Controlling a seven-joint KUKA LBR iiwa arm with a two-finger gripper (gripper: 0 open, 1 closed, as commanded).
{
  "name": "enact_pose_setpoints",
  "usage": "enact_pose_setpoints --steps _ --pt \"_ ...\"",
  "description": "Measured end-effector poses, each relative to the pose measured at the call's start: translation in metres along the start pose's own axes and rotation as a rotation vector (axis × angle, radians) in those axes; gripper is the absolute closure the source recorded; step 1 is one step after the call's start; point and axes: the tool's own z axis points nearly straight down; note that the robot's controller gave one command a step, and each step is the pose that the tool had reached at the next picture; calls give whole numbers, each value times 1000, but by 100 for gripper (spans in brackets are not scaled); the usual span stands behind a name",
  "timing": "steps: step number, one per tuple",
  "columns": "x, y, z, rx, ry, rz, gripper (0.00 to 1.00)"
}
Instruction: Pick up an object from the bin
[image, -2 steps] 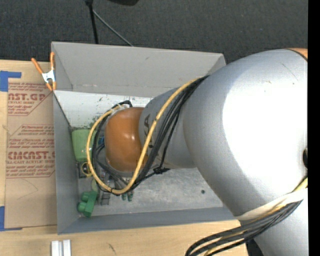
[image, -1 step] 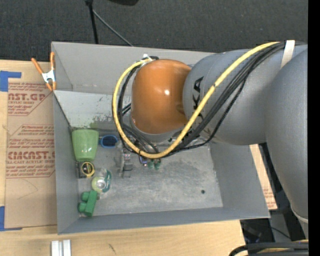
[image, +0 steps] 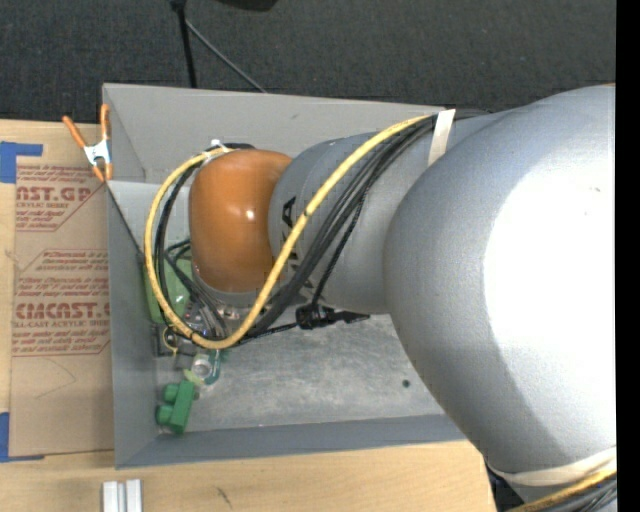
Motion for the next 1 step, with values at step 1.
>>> enact_pose_setpoints --steps 1 --pt "-11 -15 17 3 -3 7 100"
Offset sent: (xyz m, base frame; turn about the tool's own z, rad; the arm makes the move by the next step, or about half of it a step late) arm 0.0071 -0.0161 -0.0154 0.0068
